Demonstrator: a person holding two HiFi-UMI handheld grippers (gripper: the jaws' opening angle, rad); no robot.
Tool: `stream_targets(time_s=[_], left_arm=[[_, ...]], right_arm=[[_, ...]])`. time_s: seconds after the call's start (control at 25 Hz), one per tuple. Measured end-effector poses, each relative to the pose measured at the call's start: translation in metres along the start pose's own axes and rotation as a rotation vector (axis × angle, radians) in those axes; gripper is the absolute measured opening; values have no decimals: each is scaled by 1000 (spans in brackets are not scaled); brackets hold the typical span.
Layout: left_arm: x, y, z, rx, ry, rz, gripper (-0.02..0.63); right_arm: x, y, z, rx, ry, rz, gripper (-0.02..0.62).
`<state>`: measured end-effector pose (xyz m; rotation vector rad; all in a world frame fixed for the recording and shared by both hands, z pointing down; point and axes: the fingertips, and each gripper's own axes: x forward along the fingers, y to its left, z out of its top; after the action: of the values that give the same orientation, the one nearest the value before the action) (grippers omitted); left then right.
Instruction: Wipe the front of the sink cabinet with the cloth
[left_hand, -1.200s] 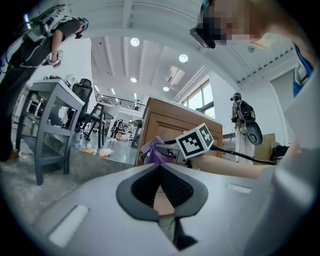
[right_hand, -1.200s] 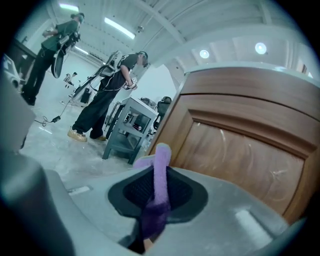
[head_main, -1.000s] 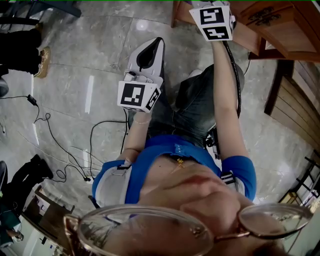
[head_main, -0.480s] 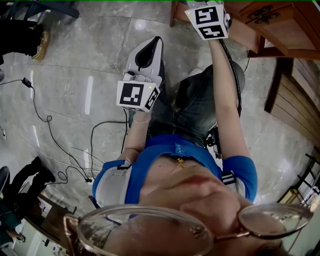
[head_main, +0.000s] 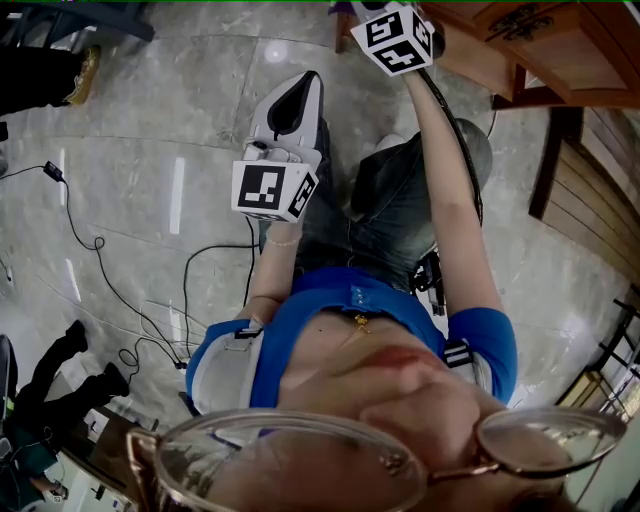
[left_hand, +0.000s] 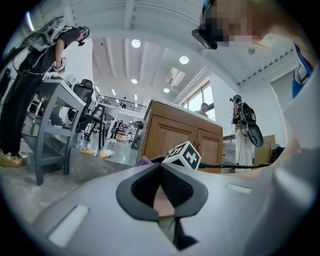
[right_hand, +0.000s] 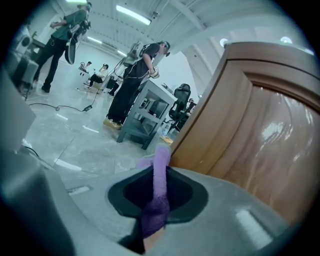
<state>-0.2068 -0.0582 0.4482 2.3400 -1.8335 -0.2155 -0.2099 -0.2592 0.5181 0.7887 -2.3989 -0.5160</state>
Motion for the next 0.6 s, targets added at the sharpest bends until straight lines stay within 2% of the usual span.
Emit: stream_targets(time_s=[0.2, 0.6], left_arm=[[-1, -1, 0, -4, -4, -4, 2], [2, -5, -4, -1, 0, -27, 0]], right_arm=[[7, 9, -10, -23, 21, 23, 57], [-11, -9, -11, 13, 5, -7, 57]])
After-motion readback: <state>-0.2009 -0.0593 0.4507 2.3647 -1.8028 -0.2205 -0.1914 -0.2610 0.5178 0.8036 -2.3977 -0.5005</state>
